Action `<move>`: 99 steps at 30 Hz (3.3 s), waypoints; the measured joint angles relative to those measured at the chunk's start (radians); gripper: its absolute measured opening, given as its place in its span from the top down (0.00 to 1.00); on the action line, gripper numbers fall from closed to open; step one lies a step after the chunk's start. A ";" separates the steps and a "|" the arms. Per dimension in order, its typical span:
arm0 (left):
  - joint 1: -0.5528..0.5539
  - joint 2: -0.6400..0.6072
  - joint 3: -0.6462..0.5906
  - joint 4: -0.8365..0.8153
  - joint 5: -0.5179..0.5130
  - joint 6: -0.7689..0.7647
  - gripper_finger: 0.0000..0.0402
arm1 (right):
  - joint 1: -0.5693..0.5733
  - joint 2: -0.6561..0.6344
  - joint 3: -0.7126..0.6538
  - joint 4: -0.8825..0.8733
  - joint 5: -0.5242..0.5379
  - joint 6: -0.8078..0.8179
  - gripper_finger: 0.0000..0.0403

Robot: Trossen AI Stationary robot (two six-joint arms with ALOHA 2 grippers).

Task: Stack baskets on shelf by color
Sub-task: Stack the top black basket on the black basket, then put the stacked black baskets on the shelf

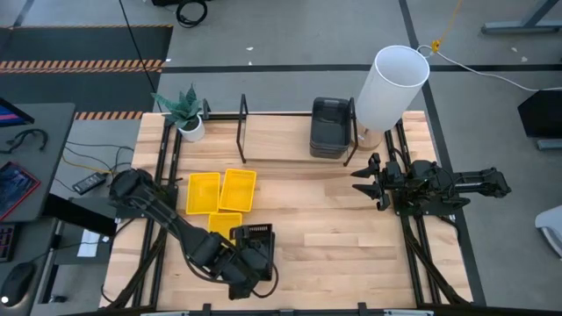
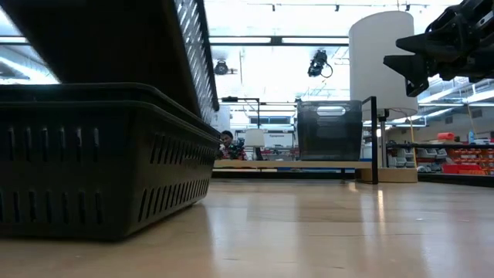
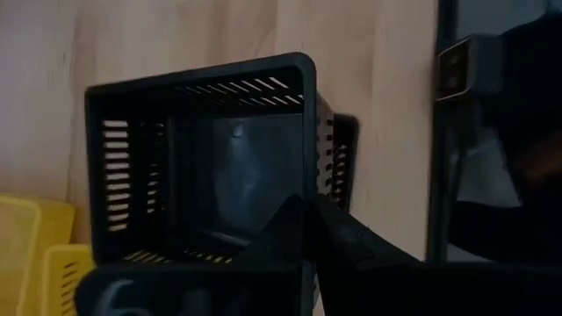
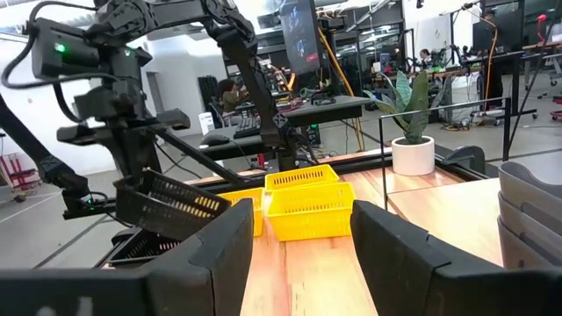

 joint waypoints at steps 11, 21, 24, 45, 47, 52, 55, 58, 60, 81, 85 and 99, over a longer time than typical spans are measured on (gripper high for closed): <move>0.002 0.045 -0.001 -0.010 0.028 -0.058 0.72 | 0.000 0.000 0.000 0.002 0.000 0.000 0.51; 0.007 0.075 -0.002 0.108 0.041 -0.138 0.49 | 0.000 0.001 0.000 0.001 0.000 0.000 0.51; 0.008 0.097 -0.001 0.152 0.073 -0.175 0.49 | 0.000 0.003 0.000 -0.002 0.000 0.000 0.51; 0.002 0.262 -0.001 0.138 0.121 -0.148 0.56 | 0.000 0.009 0.000 0.001 0.000 0.000 0.51; 0.002 0.278 -0.001 0.137 0.121 -0.145 0.58 | 0.000 0.009 0.000 0.000 0.000 0.000 0.51; 0.003 0.287 -0.002 0.131 0.120 -0.130 0.67 | 0.000 0.009 0.000 0.001 0.000 0.000 0.51; 0.003 0.287 -0.002 0.128 0.111 -0.129 0.75 | 0.000 0.009 0.000 0.000 0.000 0.000 0.51; 0.003 0.287 -0.002 0.129 0.117 -0.114 0.85 | 0.000 0.009 0.000 0.000 0.000 0.000 0.51; 0.003 0.285 -0.001 0.136 0.112 -0.097 0.93 | 0.000 0.009 0.000 0.000 0.000 0.000 0.51; 0.149 0.245 0.119 -0.065 -0.001 0.203 0.95 | 0.000 0.009 0.000 0.000 0.000 0.000 0.51; 0.216 0.214 0.117 -0.089 -0.049 0.285 0.95 | 0.000 0.009 0.000 0.002 0.000 0.000 0.51; 0.561 0.187 0.117 -0.058 -0.127 0.677 0.95 | 0.000 0.009 0.000 0.000 0.000 0.000 0.51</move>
